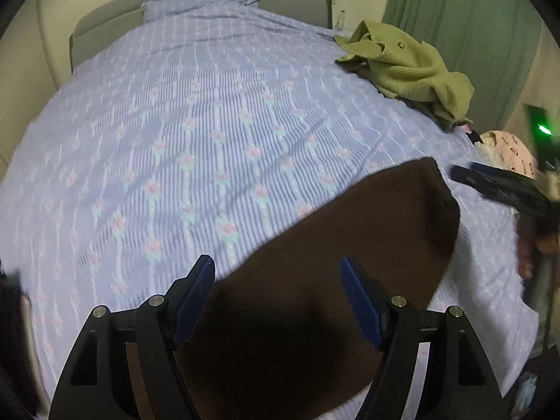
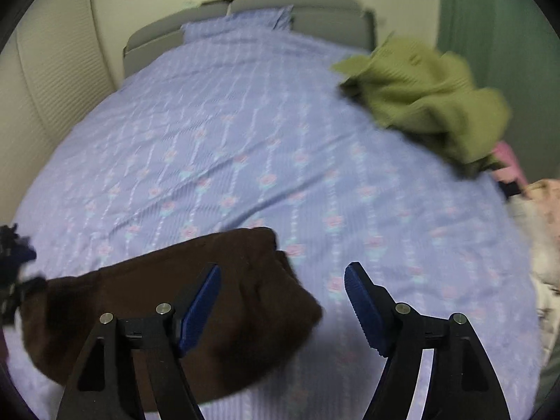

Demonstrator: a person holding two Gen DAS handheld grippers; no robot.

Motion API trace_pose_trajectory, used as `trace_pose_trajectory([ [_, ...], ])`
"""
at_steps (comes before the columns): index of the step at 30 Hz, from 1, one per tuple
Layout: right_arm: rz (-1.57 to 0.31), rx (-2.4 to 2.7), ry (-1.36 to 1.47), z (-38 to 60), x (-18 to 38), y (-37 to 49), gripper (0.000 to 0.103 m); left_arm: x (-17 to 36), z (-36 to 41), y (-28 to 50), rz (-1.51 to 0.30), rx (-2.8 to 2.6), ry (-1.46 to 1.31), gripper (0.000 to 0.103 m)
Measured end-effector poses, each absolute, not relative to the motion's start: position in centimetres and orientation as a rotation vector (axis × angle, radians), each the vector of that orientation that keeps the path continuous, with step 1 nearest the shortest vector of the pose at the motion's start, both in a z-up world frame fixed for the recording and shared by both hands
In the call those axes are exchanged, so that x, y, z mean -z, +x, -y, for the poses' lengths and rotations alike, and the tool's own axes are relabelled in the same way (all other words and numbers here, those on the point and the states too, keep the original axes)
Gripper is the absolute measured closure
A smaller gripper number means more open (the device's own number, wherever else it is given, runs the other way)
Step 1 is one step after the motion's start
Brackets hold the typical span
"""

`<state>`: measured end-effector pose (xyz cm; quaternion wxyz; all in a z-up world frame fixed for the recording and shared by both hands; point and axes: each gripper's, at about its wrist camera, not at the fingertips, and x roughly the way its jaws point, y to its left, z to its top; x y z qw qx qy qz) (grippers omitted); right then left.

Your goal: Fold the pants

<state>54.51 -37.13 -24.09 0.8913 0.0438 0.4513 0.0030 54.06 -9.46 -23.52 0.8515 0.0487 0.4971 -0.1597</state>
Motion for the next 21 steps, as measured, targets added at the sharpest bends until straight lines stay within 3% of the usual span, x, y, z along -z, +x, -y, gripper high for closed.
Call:
trace_pose_trajectory([
  [3, -0.979, -0.036, 0.110, 37.1, 25.9, 56.8, 0.031, 24.5, 9.9, 52.9, -1.085, 0.327, 0.057, 0.030],
  [5, -1.030, -0.016, 0.102, 37.3, 27.5, 58.1, 0.039, 25.4, 10.3, 52.4, -1.111, 0.314, 0.038, 0.030],
  [13, -1.162, 0.001, 0.101, 38.8, 32.7, 60.7, 0.039, 26.8, 12.2, 51.5, -1.157, 0.306, 0.052, 0.030],
  [21, -1.159, -0.025, 0.291, 40.4, 32.3, 57.8, 0.037, 26.8, 11.9, 51.6, -1.167, 0.302, 0.032, 0.030],
])
